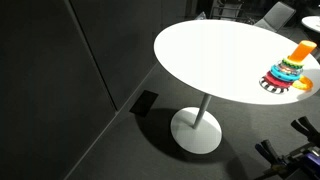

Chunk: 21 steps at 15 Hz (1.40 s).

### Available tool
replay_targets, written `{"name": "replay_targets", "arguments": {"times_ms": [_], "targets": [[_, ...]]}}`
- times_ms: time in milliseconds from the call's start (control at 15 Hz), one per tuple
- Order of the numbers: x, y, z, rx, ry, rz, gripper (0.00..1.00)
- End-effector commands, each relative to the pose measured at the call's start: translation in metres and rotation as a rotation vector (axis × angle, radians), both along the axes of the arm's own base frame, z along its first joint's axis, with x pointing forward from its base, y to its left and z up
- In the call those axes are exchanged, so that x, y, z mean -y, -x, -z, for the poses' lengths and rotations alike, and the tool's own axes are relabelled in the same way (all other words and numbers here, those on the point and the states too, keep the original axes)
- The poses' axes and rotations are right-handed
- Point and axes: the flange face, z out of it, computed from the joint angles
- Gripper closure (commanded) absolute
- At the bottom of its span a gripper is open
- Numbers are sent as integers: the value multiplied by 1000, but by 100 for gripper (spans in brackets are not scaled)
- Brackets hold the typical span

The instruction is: Put the orange ring on the orange stand

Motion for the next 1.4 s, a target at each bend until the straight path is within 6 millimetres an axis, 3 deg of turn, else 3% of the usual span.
{"name": "replay_targets", "arguments": {"times_ms": [0, 267, 867, 1333], "targets": [[0, 0, -1, 1, 0, 0, 0], [0, 0, -1, 2, 0, 0, 0], [20, -42, 25, 2, 51, 51, 0], [46, -70, 73, -3, 127, 146, 0]]}}
